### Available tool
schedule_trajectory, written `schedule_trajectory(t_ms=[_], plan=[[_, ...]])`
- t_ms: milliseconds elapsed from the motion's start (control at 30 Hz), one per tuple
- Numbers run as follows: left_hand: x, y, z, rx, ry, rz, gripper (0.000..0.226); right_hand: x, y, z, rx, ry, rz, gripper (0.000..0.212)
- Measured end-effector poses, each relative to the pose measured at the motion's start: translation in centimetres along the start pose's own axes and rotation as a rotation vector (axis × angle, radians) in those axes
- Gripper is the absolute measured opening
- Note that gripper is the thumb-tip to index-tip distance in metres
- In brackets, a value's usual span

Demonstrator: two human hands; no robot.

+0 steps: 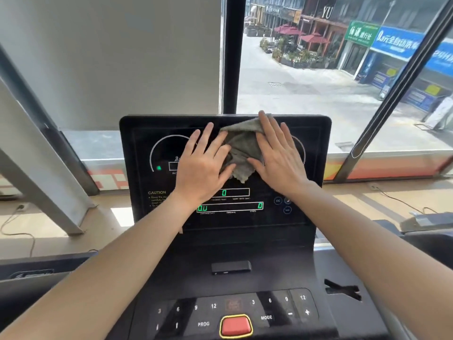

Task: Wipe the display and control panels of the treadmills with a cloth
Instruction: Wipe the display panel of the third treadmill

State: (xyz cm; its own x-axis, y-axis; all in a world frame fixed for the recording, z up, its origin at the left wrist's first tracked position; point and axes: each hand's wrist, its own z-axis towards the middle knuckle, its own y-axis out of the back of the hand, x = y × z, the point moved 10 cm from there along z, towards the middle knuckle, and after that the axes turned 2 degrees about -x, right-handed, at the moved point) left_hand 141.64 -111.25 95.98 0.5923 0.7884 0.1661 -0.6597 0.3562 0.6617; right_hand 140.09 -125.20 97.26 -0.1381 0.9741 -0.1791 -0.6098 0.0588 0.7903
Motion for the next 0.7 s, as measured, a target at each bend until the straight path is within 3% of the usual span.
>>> schedule_trajectory(t_ms=[433,700], plan=[[11.7,3.7,-1.4,-0.056,0.187,0.12,0.04,8.8,-0.9,10.4,0.147,0.379,-0.028,0.066],[14.4,3.8,-7.7,-0.013,0.312,0.101,0.034,15.4,-2.6,7.5,0.056,0.306,-0.152,0.092]])
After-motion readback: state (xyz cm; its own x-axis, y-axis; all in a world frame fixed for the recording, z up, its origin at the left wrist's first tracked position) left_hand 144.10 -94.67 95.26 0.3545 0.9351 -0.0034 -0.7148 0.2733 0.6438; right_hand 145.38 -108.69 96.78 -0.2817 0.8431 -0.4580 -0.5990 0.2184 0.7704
